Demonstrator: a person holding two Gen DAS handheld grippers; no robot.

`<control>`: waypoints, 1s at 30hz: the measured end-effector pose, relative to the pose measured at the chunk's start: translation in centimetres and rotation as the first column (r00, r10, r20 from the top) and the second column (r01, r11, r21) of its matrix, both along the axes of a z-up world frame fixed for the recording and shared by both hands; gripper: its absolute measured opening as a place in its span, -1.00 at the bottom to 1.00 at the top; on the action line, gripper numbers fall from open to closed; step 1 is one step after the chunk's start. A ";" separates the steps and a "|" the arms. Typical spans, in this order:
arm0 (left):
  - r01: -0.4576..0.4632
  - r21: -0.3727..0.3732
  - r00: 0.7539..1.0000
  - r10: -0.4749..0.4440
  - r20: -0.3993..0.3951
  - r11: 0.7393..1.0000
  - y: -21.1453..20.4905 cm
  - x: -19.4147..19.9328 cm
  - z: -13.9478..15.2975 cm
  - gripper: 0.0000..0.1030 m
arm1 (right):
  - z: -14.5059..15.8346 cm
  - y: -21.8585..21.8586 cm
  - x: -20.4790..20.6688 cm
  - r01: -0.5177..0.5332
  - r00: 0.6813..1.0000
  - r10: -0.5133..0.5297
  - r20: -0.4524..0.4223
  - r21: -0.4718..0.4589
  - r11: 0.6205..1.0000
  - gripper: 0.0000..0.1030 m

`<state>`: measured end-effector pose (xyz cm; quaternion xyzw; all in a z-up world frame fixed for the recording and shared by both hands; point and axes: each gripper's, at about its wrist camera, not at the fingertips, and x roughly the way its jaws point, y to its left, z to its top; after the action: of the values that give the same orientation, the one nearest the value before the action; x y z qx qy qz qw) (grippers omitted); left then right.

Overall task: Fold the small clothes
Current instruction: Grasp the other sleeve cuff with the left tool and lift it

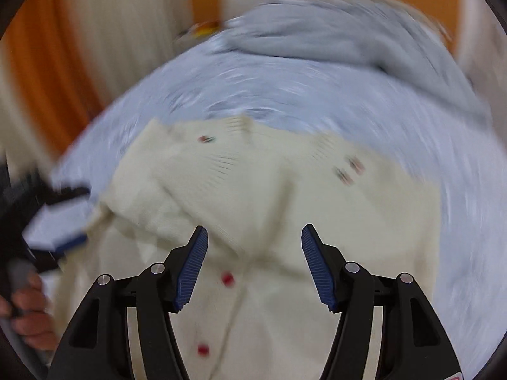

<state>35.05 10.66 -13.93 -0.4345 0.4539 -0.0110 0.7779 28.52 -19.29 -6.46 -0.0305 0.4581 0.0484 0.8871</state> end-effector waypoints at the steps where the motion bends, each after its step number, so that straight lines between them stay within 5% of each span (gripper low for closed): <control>1: 0.010 -0.021 1.000 -0.010 0.003 1.000 -0.1 1.1 0.0 0.59 | -0.4 1.1 0.5 -0.027 1.000 0.026 -0.008 -0.028 0.999 0.18; 4: -0.011 -0.089 0.999 0.008 -0.038 0.996 0.1 3.6 -0.9 0.58 | -3.4 4.7 3.8 -0.104 0.991 0.091 -0.101 -0.129 0.986 0.16; 6: -0.049 -0.101 0.995 0.039 -0.093 0.994 0.4 4.9 -2.5 0.35 | -4.8 5.1 4.9 -0.105 0.987 0.085 -0.140 -0.145 0.984 -0.23; 7: -0.081 -0.081 0.987 0.068 -0.143 0.993 0.7 5.3 -3.6 0.01 | -5.0 4.7 5.5 -0.094 0.985 0.075 -0.152 -0.123 0.988 -0.85; 9: -0.153 -0.089 0.971 0.134 -0.196 0.984 2.0 4.7 -5.1 -0.28 | -3.2 1.4 5.6 0.037 0.994 -0.030 -0.104 0.061 0.997 -0.83; 11: -0.198 -0.122 0.965 0.172 -0.197 0.973 3.1 4.7 -5.5 -0.35 | -0.9 -5.7 3.5 0.254 0.966 -0.255 -0.048 0.374 0.892 -0.83; 12: -0.195 -0.118 0.967 0.170 -0.189 0.974 3.3 4.6 -5.5 -0.35 | -1.0 -9.8 1.5 0.362 0.922 -0.382 -0.067 0.498 0.788 -0.82; 14: -0.160 -0.103 0.977 0.142 -0.161 0.982 3.2 4.6 -5.7 -0.34 | -4.1 -15.6 -1.7 0.498 0.841 -0.516 -0.163 0.605 0.621 -0.65; 16: -0.150 -0.093 0.982 0.137 -0.131 0.984 2.7 4.7 -6.0 -0.33 | -8.7 -18.4 -2.8 0.597 0.796 -0.512 -0.324 0.558 0.576 -0.64; 18: -0.144 -0.068 0.984 0.135 -0.117 0.987 2.4 4.2 -5.6 -0.33 | -10.4 -19.4 -3.8 0.577 0.809 -0.477 -0.344 0.623 0.529 -0.67; 22: -0.174 -0.069 0.980 0.165 -0.115 0.982 2.0 4.8 -4.8 -0.25 | -9.2 -20.2 -4.2 0.544 0.819 -0.497 -0.287 0.664 0.513 0.07; 23: -0.185 -0.074 0.978 0.176 -0.114 0.980 2.1 4.8 -4.6 -0.24 | -8.9 -20.4 -3.9 0.551 0.811 -0.514 -0.278 0.658 0.514 0.07; 24: -0.195 -0.073 0.976 0.186 -0.110 0.978 2.1 4.8 -4.4 -0.24 | -8.9 -20.6 -3.4 0.564 0.803 -0.527 -0.280 0.646 0.516 -0.03; 25: -0.211 -0.064 0.974 0.204 -0.099 0.975 2.3 4.5 -4.2 -0.25 | -9.0 -20.4 -2.9 0.573 0.797 -0.532 -0.284 0.635 0.519 -0.86; 28: -0.249 -0.033 0.967 0.246 -0.072 0.968 2.2 4.4 -3.7 -0.57 | -5.9 -20.5 -1.2 0.479 0.845 -0.503 -0.181 0.675 0.561 -0.83; 30: -0.259 -0.043 0.966 0.258 -0.021 0.965 2.7 3.6 -3.1 -0.61 | -0.6 -20.3 -2.4 0.297 0.874 -0.484 0.037 0.748 0.594 -0.83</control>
<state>38.64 13.35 -17.07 -0.5075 0.3988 0.0834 0.7593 26.08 -39.61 -7.03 0.4169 0.2874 0.0234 0.8620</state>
